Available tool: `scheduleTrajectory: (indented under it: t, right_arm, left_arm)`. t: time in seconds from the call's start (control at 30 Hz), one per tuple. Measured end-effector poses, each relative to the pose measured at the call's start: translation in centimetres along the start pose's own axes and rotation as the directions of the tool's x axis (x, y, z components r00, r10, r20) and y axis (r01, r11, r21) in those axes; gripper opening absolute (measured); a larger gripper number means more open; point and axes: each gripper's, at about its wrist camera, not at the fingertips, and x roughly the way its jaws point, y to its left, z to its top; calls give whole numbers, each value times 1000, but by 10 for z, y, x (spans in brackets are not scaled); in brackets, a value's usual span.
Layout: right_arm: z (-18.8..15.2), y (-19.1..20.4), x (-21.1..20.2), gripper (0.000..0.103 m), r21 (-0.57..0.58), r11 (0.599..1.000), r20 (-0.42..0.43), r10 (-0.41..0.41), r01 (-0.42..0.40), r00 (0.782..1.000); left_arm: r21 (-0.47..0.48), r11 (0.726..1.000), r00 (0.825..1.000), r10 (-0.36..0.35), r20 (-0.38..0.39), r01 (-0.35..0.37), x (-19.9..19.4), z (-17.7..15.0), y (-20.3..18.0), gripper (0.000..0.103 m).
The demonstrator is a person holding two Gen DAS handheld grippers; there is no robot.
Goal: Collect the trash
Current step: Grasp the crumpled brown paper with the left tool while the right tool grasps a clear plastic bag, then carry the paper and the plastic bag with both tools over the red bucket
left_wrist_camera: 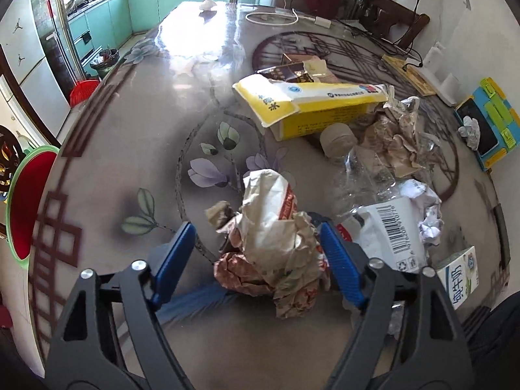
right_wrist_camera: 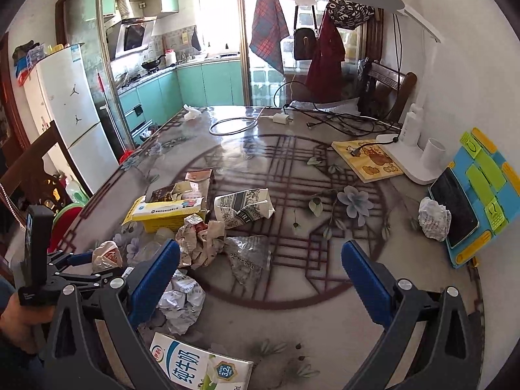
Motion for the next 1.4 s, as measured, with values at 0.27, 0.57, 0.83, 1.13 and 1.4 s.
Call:
scheduleTrajectory:
  t: [0.27, 0.57, 0.83, 1.13, 1.4]
  right_arm:
    - [-8, 0, 20, 96, -2, 1000, -65, 5, -5, 998]
    - [-10, 15, 88, 96, -158, 987, -181, -69, 41, 981]
    - [-11, 27, 130, 92, -276, 958, -205, -135, 75, 969]
    - [-13, 17, 158, 29, -282, 957, -259, -143, 66, 955]
    - [-4, 19, 128, 18, -258, 964, -205, -122, 67, 971]
  left_arm:
    - [17, 1000, 1000, -4, 4, 4, -1, -5, 1, 51]
    - [11, 1000, 996, 7, 84, -8, -44, 6, 23, 51]
    - [-11, 1000, 991, -8, 137, 9, -73, 8, 43, 51]
    - [-20, 1000, 988, -4, 156, 7, -86, 6, 58, 52]
    - [-32, 999, 983, 0, 181, 5, -94, 9, 67, 52]
